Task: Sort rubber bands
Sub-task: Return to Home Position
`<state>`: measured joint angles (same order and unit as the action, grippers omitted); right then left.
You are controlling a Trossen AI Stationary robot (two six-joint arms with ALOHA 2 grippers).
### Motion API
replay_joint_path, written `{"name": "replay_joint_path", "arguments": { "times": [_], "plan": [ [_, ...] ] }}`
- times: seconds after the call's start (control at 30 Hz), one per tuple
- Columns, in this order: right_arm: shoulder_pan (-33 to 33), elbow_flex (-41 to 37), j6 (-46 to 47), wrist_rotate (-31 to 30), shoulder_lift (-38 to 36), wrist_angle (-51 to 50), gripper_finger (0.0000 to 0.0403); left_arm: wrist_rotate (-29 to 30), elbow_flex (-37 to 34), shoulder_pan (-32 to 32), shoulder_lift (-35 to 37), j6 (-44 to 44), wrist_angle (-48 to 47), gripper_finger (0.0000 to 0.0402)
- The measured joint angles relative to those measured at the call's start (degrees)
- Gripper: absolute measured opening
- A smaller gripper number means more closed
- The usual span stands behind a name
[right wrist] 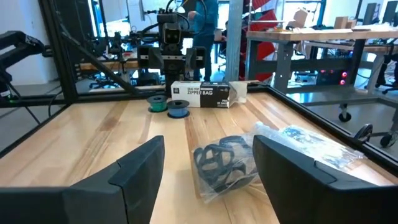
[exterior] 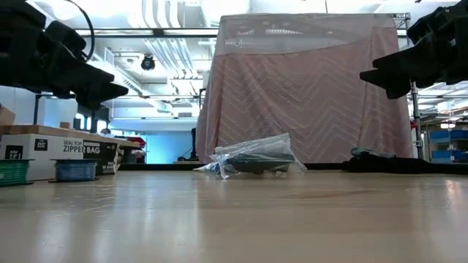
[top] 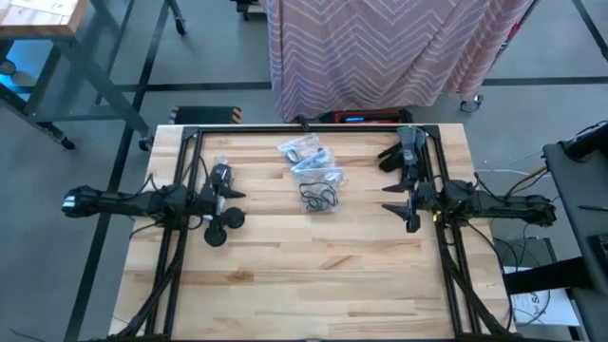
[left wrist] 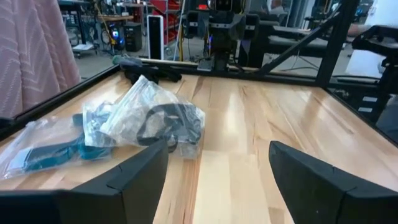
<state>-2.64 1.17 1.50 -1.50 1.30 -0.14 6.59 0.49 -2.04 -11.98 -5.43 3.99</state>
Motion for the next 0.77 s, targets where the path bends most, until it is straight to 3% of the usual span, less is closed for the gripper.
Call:
{"name": "replay_joint_path", "arguments": {
  "times": [0.33, 0.77],
  "plan": [
    [0.0, 0.0, 0.0, 0.0, 0.0, 0.0, 0.0248, 0.0, 0.0, 0.0, -2.5, 0.0, 0.0, 0.0267],
    [0.0, 0.0, 0.0, 0.0, 0.0, 0.0, 0.0228, 0.0, 0.0, 0.0, -4.8, 0.0, 0.0, 0.0288]
  ]
}}
